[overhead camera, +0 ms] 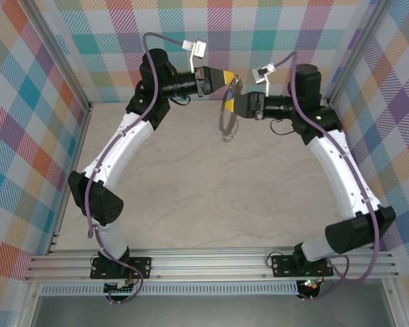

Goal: Put the keys on the keyring

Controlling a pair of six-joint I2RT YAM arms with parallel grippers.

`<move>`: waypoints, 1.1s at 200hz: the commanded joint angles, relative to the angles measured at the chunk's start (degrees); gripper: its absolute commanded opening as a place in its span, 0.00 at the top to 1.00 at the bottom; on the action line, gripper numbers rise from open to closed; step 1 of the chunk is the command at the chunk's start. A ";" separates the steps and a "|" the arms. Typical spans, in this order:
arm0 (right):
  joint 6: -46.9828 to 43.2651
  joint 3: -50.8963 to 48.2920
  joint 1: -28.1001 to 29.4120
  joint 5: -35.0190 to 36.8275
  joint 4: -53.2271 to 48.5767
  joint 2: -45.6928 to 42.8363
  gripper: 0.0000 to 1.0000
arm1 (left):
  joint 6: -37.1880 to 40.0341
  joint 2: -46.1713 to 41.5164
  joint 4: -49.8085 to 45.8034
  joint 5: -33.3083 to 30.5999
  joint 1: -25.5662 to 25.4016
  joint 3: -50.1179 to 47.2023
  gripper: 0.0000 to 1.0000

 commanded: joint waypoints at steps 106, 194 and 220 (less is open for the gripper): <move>8.55 1.92 -4.56 2.64 13.67 -1.21 0.52 | -0.88 -1.85 3.02 0.80 -0.73 1.54 1.00; 11.11 5.61 -2.26 1.89 17.37 3.74 0.61 | -0.97 -2.07 3.17 0.81 -0.73 1.05 1.00; 11.10 6.50 -1.97 1.52 17.16 4.46 0.68 | -0.88 -2.02 3.10 0.69 -0.71 1.13 1.00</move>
